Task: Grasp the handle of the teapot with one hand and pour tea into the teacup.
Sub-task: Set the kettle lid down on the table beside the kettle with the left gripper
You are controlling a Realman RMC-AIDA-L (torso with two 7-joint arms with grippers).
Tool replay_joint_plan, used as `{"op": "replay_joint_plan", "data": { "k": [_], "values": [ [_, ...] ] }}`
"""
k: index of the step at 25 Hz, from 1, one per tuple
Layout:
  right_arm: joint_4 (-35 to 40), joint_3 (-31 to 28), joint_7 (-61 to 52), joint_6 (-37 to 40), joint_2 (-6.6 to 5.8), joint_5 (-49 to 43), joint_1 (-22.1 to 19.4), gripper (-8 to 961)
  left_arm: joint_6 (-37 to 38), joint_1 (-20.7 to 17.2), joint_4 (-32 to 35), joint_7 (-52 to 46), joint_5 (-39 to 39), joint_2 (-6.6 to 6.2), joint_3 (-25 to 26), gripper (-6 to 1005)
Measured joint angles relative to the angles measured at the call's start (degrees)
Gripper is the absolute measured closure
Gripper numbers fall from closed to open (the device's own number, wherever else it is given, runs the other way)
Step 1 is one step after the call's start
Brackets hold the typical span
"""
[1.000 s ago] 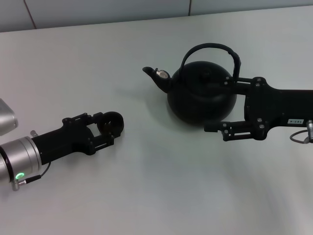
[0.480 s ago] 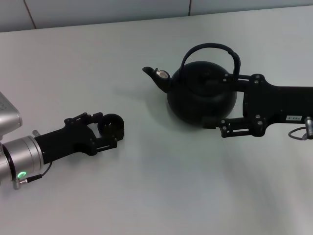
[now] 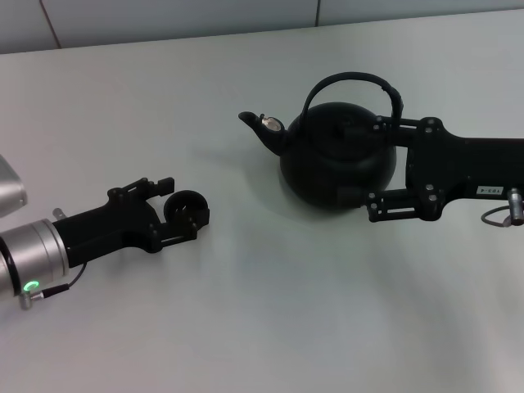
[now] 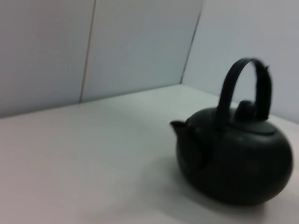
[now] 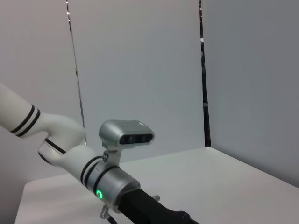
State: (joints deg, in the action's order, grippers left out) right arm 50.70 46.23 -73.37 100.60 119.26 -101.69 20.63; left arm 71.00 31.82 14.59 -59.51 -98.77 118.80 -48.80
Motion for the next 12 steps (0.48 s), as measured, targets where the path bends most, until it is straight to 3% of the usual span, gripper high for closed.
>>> {"op": "replay_joint_plan", "data": {
  "k": [12],
  "values": [
    [-0.16,-0.18,-0.02,-0.27,0.0,0.0,0.49,136,7.02,-2.71,4.82,-0.07,0.28,-0.33,0.12,140]
  ]
}}
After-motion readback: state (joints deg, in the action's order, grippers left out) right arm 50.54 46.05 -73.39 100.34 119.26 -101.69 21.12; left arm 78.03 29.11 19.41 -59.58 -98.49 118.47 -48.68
